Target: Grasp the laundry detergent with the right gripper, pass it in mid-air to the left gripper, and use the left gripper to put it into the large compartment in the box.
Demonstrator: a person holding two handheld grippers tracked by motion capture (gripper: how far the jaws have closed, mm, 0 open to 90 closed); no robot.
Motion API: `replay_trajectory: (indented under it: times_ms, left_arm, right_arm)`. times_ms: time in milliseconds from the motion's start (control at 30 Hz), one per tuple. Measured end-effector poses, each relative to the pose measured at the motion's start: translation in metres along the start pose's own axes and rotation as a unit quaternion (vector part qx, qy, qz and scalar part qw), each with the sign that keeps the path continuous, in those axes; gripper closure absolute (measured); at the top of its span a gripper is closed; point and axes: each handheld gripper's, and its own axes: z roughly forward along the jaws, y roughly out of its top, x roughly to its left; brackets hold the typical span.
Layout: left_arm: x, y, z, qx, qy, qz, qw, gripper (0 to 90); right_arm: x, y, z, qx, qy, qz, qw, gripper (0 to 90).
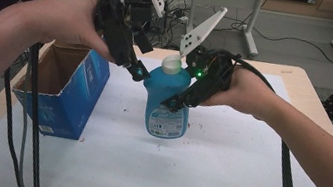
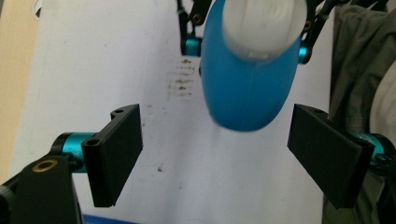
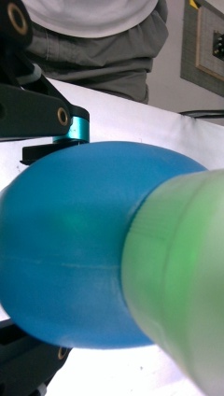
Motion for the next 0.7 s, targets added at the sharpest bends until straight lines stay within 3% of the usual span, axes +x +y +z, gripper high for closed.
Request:
replay_trajectory:
  times_ms: [100, 300, 700]
  left_arm:
    - [-0.002, 0.006, 0.000, 0.002, -0.013, 0.008, 0.9999, 18.2]
    - [-0.007, 0.016, 0.003, 0.016, -0.020, 0.024, 0.9994, 18.2]
    - [-0.007, 0.027, 0.011, 0.019, -0.022, 0.010, 0.9995, 18.3]
  right_arm:
    - [-0.001, 0.006, -0.001, 0.004, 0.000, -0.003, 1.0000, 45.4]
    - [-0.003, 0.013, -0.001, 0.009, 0.006, -0.004, 0.9999, 45.4]
    - [-0.002, 0.016, -0.002, 0.010, 0.008, 0.000, 0.9999, 45.6]
